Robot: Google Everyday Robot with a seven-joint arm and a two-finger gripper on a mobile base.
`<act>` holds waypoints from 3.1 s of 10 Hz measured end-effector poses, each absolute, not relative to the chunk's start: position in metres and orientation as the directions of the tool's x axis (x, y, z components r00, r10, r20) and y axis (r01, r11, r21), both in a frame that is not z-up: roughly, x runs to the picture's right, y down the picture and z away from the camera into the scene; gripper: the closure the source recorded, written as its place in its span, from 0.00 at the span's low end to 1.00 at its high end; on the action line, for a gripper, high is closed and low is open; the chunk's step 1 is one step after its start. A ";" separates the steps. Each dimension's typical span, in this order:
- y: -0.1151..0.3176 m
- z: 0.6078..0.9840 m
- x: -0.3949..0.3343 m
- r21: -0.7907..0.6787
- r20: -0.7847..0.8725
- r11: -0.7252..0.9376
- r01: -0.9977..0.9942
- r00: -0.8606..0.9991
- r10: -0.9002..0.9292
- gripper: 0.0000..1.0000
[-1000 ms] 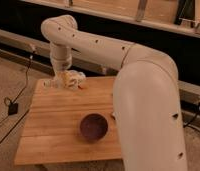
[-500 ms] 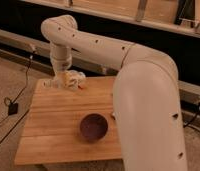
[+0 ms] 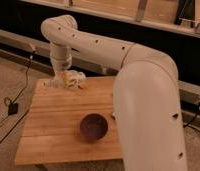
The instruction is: Stand the bottle upright
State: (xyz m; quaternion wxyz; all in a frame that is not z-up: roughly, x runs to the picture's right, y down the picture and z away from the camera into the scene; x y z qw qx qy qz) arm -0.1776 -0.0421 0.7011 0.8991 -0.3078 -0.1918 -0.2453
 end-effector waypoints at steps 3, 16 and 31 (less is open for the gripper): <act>-0.042 0.701 -0.178 -0.459 0.496 0.690 0.559 0.806 -0.323 0.97; -0.041 0.700 -0.181 -0.455 0.520 0.687 0.566 0.796 -0.311 0.97; -0.018 0.779 -0.160 -0.403 0.840 0.845 0.350 0.509 0.190 0.97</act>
